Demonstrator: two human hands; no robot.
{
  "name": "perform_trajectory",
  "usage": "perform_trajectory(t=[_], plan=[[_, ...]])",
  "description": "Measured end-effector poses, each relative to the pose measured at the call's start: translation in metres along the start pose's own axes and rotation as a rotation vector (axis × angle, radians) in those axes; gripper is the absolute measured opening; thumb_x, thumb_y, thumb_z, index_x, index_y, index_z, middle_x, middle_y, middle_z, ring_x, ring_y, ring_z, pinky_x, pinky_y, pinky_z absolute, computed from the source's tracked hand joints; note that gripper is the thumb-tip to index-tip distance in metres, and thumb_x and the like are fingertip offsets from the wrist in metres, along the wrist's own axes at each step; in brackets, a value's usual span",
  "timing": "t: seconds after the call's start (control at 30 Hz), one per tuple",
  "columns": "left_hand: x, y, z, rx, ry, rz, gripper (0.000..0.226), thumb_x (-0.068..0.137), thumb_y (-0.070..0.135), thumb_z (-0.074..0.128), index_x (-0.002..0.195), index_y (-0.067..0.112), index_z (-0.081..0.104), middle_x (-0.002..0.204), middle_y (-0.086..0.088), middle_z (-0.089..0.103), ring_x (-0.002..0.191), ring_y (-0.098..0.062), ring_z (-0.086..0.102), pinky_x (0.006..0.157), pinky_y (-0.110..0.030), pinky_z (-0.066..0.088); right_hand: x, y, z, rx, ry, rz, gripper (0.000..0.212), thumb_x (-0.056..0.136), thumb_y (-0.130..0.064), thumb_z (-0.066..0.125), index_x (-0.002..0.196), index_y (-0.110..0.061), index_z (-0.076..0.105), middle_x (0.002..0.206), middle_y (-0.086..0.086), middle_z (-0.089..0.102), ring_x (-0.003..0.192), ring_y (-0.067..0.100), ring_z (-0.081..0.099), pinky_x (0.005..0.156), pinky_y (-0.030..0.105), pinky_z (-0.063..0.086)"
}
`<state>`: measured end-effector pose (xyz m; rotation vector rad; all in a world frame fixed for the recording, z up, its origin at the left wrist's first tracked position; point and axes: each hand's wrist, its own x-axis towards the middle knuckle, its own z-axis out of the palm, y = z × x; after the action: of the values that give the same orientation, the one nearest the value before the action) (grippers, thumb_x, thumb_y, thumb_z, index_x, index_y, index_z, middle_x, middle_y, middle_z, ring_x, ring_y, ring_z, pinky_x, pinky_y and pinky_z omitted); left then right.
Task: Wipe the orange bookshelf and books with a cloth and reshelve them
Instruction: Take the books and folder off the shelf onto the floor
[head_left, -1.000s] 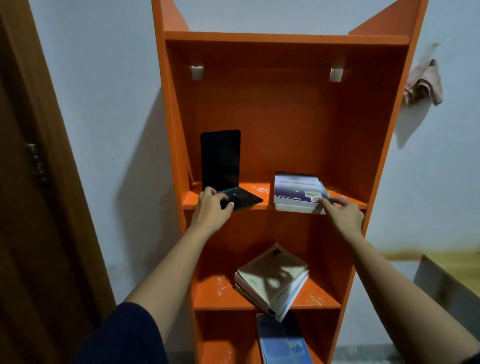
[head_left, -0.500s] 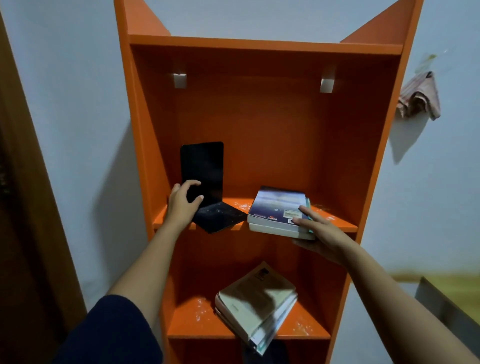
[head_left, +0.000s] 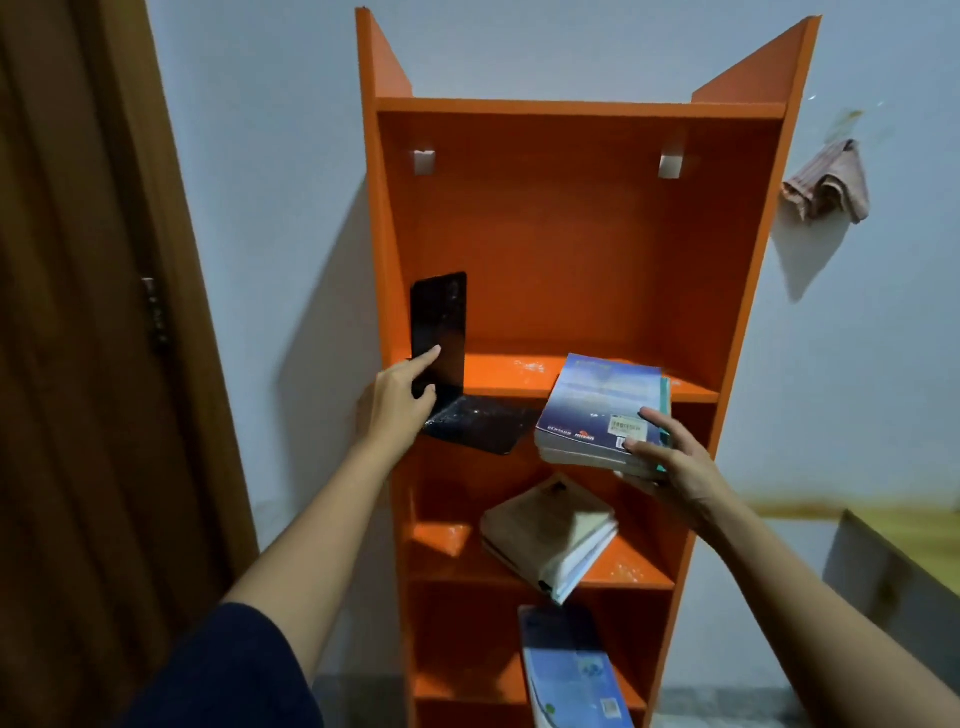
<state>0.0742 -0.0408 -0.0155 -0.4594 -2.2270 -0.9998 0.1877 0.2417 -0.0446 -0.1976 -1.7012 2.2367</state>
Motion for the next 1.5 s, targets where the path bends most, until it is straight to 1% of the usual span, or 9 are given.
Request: perform_trajectory(t=[0.2, 0.37, 0.53, 0.67, 0.97, 1.1, 1.2, 1.37, 1.5], plan=[[-0.094, -0.036, -0.066, -0.079, -0.044, -0.133, 0.053, 0.082, 0.014, 0.065, 0.129, 0.035, 0.054, 0.123, 0.001, 0.064, 0.106, -0.019, 0.061, 0.082, -0.034, 0.054, -0.078, 0.050, 0.014, 0.002, -0.110, 0.030, 0.069, 0.056, -0.008, 0.082, 0.119, -0.027, 0.061, 0.124, 0.011, 0.056, 0.088, 0.027, 0.064, 0.059, 0.030, 0.058], [-0.191, -0.095, -0.095, -0.085, -0.072, -0.353, 0.052, 0.080, 0.007, 0.067, 0.128, 0.026, 0.057, 0.123, -0.004, 0.063, 0.105, -0.021, 0.062, 0.086, -0.030, 0.054, -0.113, 0.134, 0.041, -0.011, -0.241, 0.226, 0.056, 0.079, 0.011, 0.053, 0.124, -0.022, 0.056, 0.124, 0.017, 0.057, 0.077, 0.021, 0.067, 0.053, 0.028, 0.056], [-0.286, -0.170, -0.119, 0.051, -0.050, -0.558, 0.051, 0.079, 0.008, 0.069, 0.126, 0.024, 0.060, 0.123, -0.002, 0.064, 0.107, -0.015, 0.062, 0.087, -0.034, 0.055, -0.122, 0.234, 0.079, -0.045, -0.371, 0.482, 0.064, 0.061, -0.020, 0.079, 0.121, -0.029, 0.060, 0.120, 0.014, 0.064, 0.092, 0.030, 0.066, 0.064, 0.030, 0.058], [-0.362, -0.224, -0.116, 0.153, -0.013, -0.732, 0.049, 0.079, 0.015, 0.066, 0.127, 0.020, 0.058, 0.121, -0.004, 0.063, 0.103, -0.018, 0.063, 0.090, -0.033, 0.052, -0.103, 0.320, 0.096, -0.111, -0.456, 0.689, 0.057, 0.082, 0.010, 0.053, 0.126, -0.026, 0.056, 0.119, 0.007, 0.065, 0.093, 0.026, 0.065, 0.067, 0.035, 0.058], [-0.543, -0.369, 0.019, 0.131, 0.153, -1.021, 0.054, 0.082, 0.000, 0.067, 0.131, 0.016, 0.053, 0.127, 0.000, 0.056, 0.117, -0.020, 0.055, 0.100, -0.029, 0.044, -0.068, 0.588, 0.069, -0.381, -0.694, 0.839, 0.061, 0.080, 0.010, 0.057, 0.124, -0.032, 0.057, 0.125, 0.004, 0.062, 0.112, 0.031, 0.059, 0.090, 0.050, 0.049], [-0.627, -0.446, 0.102, 0.141, 0.134, -1.090, 0.059, 0.083, 0.008, 0.065, 0.127, 0.044, 0.050, 0.097, -0.020, 0.069, 0.080, -0.027, 0.064, 0.074, -0.038, 0.051, -0.066, 0.723, 0.044, -0.435, -0.744, 0.819, 0.062, 0.081, 0.012, 0.057, 0.127, -0.030, 0.055, 0.126, 0.005, 0.060, 0.113, 0.028, 0.058, 0.085, 0.043, 0.051], [-0.680, -0.497, 0.156, 0.233, 0.140, -1.117, 0.056, 0.080, 0.008, 0.067, 0.128, 0.035, 0.054, 0.091, -0.017, 0.068, 0.070, -0.022, 0.060, 0.067, -0.030, 0.051, -0.065, 0.818, 0.028, -0.486, -0.777, 0.803, 0.060, 0.082, 0.011, 0.056, 0.124, -0.032, 0.056, 0.126, 0.006, 0.059, 0.112, 0.028, 0.058, 0.094, 0.050, 0.049], [-0.745, -0.564, 0.229, 0.277, 0.129, -1.146, 0.050, 0.082, 0.005, 0.067, 0.127, 0.024, 0.058, 0.087, -0.012, 0.070, 0.067, -0.020, 0.059, 0.065, -0.023, 0.048, -0.061, 0.936, 0.007, -0.538, -0.846, 0.795, 0.059, 0.085, 0.006, 0.058, 0.129, -0.033, 0.052, 0.120, 0.001, 0.060, 0.093, 0.014, 0.061, 0.057, 0.016, 0.049], [-0.787, -0.605, 0.267, 0.271, 0.136, -1.140, 0.048, 0.084, 0.007, 0.066, 0.128, 0.025, 0.057, 0.087, -0.013, 0.070, 0.059, -0.011, 0.052, 0.062, -0.022, 0.046, -0.057, 0.996, -0.013, -0.505, -0.885, 0.797, 0.063, 0.084, 0.012, 0.055, 0.128, -0.034, 0.053, 0.128, 0.002, 0.055, 0.109, 0.022, 0.059, 0.071, 0.028, 0.053]])
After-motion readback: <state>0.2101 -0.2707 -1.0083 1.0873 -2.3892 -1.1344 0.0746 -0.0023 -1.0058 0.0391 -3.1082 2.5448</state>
